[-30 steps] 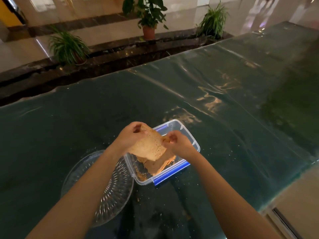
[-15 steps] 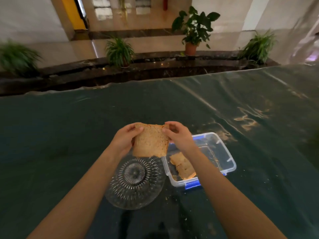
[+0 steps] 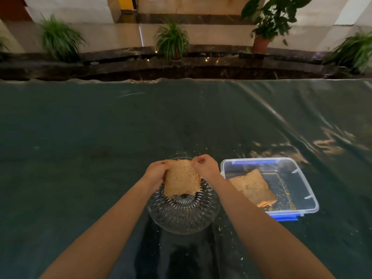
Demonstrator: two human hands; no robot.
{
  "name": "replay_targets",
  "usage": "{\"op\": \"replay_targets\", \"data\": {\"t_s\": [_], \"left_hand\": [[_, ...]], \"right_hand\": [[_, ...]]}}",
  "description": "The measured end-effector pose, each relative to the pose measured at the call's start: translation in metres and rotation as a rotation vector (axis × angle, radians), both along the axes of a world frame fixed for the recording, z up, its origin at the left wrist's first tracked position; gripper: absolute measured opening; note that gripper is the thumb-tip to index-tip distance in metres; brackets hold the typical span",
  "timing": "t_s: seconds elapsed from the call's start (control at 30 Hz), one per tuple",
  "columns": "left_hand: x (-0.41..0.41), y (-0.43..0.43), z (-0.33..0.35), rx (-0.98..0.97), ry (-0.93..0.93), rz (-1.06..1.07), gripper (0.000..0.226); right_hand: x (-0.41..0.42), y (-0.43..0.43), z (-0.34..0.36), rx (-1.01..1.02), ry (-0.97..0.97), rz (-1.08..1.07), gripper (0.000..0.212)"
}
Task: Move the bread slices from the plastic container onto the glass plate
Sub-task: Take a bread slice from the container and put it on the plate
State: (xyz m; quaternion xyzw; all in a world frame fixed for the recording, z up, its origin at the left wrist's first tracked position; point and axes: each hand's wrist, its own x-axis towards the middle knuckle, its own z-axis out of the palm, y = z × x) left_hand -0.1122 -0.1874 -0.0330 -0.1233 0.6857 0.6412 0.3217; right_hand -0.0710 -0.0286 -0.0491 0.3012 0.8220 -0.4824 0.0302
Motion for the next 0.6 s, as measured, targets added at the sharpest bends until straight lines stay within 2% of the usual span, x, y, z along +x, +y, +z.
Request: {"op": "replay_targets", "data": {"t_s": [0.13, 0.33, 0.5, 0.6], "left_hand": [[-0.003, 0.005, -0.023, -0.153, 0.051, -0.056, 0.034], [-0.005, 0.012, -0.039, -0.441, 0.223, -0.111, 0.036], [-0.003, 0.012, -0.036, -0.533, 0.283, -0.158, 0.041], [-0.004, 0.011, -0.029, -0.629, 0.344, -0.277, 0.052]], "right_hand": [[-0.011, 0.000, -0.015, 0.088, -0.097, 0.050, 0.024], [-0.019, -0.007, -0.027, 0.151, -0.167, 0.090, 0.036], [-0.017, -0.011, -0.026, 0.228, -0.186, 0.148, 0.037], [-0.016, -0.007, -0.022, 0.255, -0.189, 0.197, 0.042]]}}
